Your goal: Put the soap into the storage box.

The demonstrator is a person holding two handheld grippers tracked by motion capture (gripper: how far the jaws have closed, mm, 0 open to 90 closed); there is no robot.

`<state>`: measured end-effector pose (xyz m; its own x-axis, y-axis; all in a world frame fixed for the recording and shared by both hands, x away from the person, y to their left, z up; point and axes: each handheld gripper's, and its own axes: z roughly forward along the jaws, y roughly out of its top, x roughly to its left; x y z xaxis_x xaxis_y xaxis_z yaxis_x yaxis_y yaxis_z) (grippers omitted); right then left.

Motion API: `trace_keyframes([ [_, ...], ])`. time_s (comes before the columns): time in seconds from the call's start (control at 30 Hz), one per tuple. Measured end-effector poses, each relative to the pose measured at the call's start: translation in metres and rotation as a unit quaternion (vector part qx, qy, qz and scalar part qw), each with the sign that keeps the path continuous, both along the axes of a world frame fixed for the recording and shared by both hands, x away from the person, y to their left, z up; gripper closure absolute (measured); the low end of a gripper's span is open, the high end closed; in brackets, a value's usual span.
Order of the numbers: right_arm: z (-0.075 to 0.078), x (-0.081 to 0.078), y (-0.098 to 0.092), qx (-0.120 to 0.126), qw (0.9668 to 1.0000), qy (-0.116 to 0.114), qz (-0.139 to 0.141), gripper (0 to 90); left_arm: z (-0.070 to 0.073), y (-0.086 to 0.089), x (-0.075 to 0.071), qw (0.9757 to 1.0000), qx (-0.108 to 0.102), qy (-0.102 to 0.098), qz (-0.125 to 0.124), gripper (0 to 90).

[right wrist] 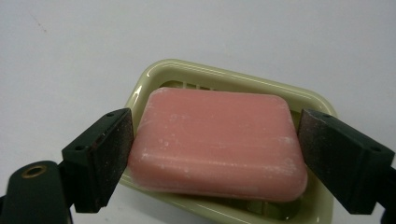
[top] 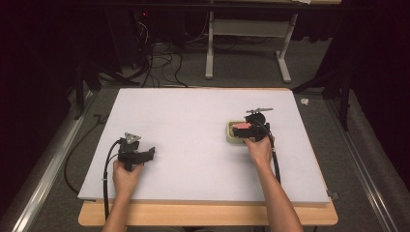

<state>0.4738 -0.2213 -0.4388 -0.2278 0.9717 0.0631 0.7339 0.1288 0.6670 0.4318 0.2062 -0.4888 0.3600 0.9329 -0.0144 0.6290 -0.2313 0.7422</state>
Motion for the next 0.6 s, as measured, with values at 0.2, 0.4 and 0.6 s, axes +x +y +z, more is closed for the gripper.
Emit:
trace_keyframes([
  [0.2,0.007,-0.005,-0.004,0.006,0.9999,-0.012,0.002,12.6,0.0,0.0,0.0,1.0,0.0,0.0,0.0,23.6],
  [0.4,0.012,-0.01,-0.007,0.01,0.9996,-0.024,0.005,13.0,0.0,0.0,0.0,1.0,0.0,0.0,0.0,23.6],
  [0.6,0.02,-0.018,-0.009,0.015,0.9988,-0.044,0.011,14.0,0.0,0.0,0.0,1.0,0.001,0.0,0.0,23.6],
])
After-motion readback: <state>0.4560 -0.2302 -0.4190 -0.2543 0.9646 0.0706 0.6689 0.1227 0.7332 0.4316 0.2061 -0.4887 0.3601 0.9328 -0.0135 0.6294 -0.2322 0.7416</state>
